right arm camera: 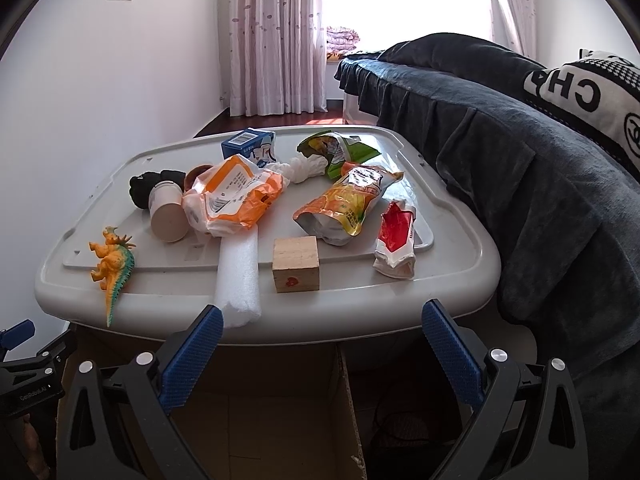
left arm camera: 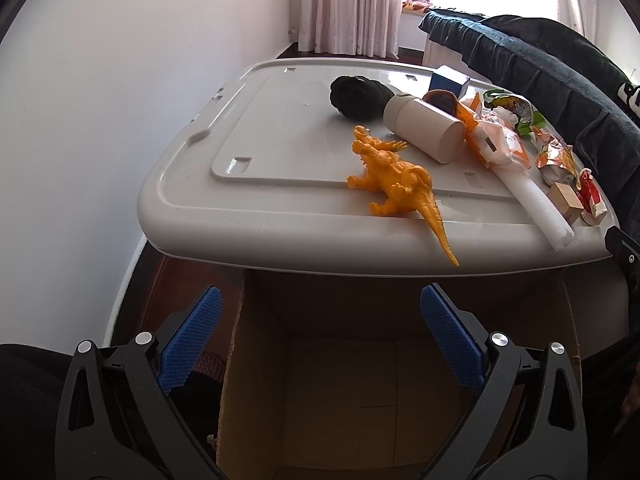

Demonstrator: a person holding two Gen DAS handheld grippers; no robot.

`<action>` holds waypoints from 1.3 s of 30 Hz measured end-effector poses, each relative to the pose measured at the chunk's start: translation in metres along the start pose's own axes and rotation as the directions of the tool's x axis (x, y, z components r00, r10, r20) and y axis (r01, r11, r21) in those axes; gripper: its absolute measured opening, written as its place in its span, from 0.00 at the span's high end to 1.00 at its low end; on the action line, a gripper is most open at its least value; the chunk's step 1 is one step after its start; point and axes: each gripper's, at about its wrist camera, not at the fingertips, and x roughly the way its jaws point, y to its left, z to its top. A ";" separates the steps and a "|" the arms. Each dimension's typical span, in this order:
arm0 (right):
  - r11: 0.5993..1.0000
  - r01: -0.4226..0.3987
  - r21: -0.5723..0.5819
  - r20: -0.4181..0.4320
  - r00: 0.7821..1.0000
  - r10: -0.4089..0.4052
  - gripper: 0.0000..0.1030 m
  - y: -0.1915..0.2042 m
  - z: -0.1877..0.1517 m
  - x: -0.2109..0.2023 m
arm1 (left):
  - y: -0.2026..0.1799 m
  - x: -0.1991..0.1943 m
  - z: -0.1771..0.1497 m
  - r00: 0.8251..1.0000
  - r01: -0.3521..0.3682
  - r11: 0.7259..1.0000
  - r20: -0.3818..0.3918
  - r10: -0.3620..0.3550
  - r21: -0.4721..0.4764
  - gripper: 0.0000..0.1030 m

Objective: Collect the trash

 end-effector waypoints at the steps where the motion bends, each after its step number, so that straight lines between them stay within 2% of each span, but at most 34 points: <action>1: 1.000 0.001 0.000 0.001 1.000 -0.001 0.05 0.000 0.000 0.000 | 0.000 0.000 0.000 1.000 0.000 1.000 -0.001 0.000 -0.001 0.05; 5: 1.000 -0.019 0.008 -0.009 1.000 0.019 0.05 0.001 0.003 0.001 | 0.001 0.000 0.000 1.000 -0.002 1.000 -0.004 0.002 0.000 0.05; 9: 0.997 -0.081 -0.004 -0.022 0.997 0.081 0.05 0.009 0.014 0.006 | 0.001 -0.001 0.001 1.000 -0.013 1.000 -0.005 0.013 0.007 0.05; 16: 0.978 -0.176 -0.110 -0.117 0.980 0.163 0.05 0.051 0.031 0.039 | 0.002 -0.003 0.002 1.000 -0.016 1.000 -0.008 0.016 0.007 0.05; 22: 0.956 -0.214 -0.202 -0.085 0.976 0.201 0.08 0.087 0.035 0.036 | 0.009 -0.005 0.001 1.000 -0.020 1.000 -0.015 0.020 -0.014 0.05; 26: 0.944 -0.233 -0.232 -0.121 0.970 0.210 0.08 0.103 0.037 0.049 | 0.016 -0.007 0.001 1.000 -0.009 0.999 -0.018 0.008 -0.045 0.05; 28: 0.948 -0.255 -0.188 -0.162 0.960 0.226 0.11 0.101 0.038 0.064 | 0.019 -0.006 0.000 1.000 -0.011 0.999 -0.023 0.009 -0.054 0.05; 29: 0.951 -0.265 -0.161 -0.184 0.955 0.235 0.16 0.098 0.039 0.072 | 0.020 -0.006 -0.001 1.000 -0.011 0.998 -0.025 0.010 -0.057 0.05; 31: 0.955 -0.275 -0.113 -0.195 0.948 0.250 0.17 0.091 0.042 0.085 | 0.021 -0.005 -0.001 1.000 -0.012 0.998 -0.030 0.010 -0.062 0.05; 33: 0.956 -0.273 -0.112 -0.198 0.948 0.247 0.18 0.089 0.046 0.090 | 0.022 -0.005 -0.001 0.999 -0.016 0.998 -0.030 0.014 -0.064 0.05; 36: 0.960 -0.252 -0.121 -0.201 0.954 0.225 0.29 0.088 0.046 0.093 | 0.022 -0.005 -0.002 0.999 -0.021 0.998 -0.029 0.019 -0.060 0.05; 39: 0.960 -0.222 -0.170 -0.194 0.963 0.188 0.34 0.090 0.040 0.092 | 0.022 -0.004 -0.002 0.999 -0.019 0.998 -0.033 0.018 -0.058 0.05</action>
